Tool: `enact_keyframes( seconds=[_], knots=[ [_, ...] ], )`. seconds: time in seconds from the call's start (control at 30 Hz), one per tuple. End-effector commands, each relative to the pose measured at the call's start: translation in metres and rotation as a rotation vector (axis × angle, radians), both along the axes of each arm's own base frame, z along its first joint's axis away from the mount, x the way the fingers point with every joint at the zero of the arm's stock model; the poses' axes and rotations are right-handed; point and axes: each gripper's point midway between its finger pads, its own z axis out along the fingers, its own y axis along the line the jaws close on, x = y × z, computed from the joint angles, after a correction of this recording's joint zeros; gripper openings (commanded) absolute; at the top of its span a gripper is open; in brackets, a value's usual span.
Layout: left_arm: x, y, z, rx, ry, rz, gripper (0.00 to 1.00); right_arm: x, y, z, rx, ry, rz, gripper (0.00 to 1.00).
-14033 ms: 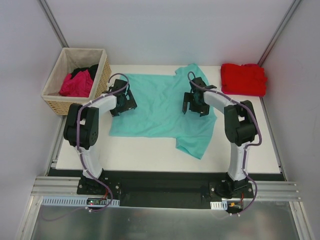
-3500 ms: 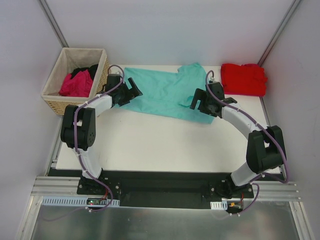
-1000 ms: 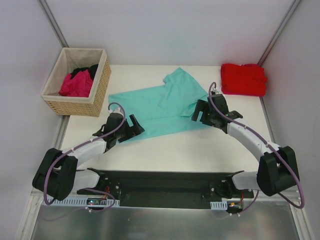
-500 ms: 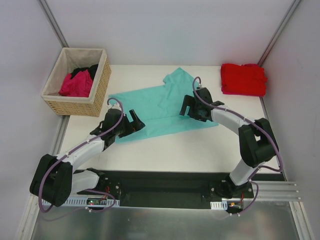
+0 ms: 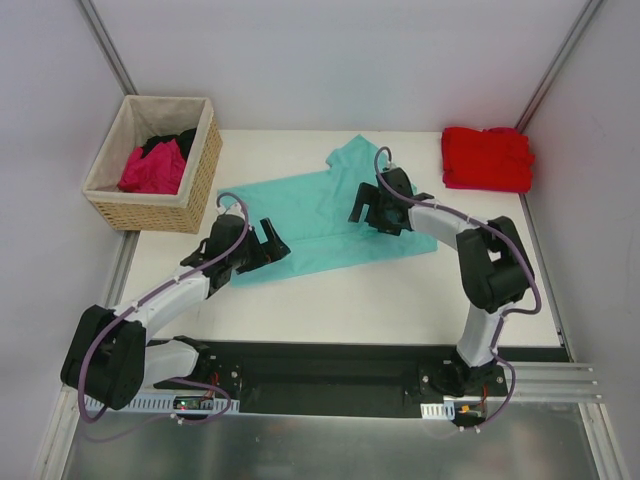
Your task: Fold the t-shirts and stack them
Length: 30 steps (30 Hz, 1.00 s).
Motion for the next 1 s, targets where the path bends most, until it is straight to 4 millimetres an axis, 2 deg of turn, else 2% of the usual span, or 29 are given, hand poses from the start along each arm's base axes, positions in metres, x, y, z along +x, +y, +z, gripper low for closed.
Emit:
enact_keyframes(
  seconds=[0.0,0.33,0.37,0.57,0.67,0.7,0.77,0.83,0.87,0.9,0.97],
  knots=[
    [0.008,-0.003,0.009,0.024,-0.032,-0.013,0.99,0.021,0.018,0.015,0.057,-0.052,0.005,1.0],
    [0.01,-0.003,0.003,0.036,-0.014,-0.019,0.99,0.046,0.044,0.024,0.091,-0.088,0.036,0.99],
    [0.01,-0.003,0.002,0.036,-0.013,-0.019,0.99,0.05,0.047,0.03,0.096,-0.104,0.042,0.99],
    [0.01,-0.005,0.001,0.035,-0.004,-0.023,0.99,0.061,0.063,0.032,0.096,-0.127,0.069,0.99],
    [0.009,-0.006,-0.001,0.029,0.005,-0.028,0.99,0.074,0.069,0.039,0.088,-0.178,0.085,0.99],
    [0.008,-0.007,-0.001,0.025,0.008,-0.029,0.99,0.08,0.071,0.048,0.088,-0.213,0.096,0.99],
    [0.007,-0.007,0.0,0.019,0.006,-0.029,0.99,0.086,0.07,0.056,0.071,-0.246,0.102,1.0],
    [0.007,-0.007,0.002,0.016,0.0,-0.03,0.99,0.082,0.059,0.072,0.051,-0.283,0.108,1.0],
    [0.006,-0.005,0.003,0.017,-0.009,-0.028,0.99,0.083,0.049,0.084,0.019,-0.327,0.078,1.0],
    [0.005,-0.005,0.004,0.017,-0.012,-0.026,0.99,0.076,0.039,0.111,0.011,-0.383,0.072,1.0],
    [0.005,-0.003,0.005,0.02,-0.02,-0.024,0.99,0.06,0.012,0.11,-0.098,-0.384,0.058,1.0]
  ],
)
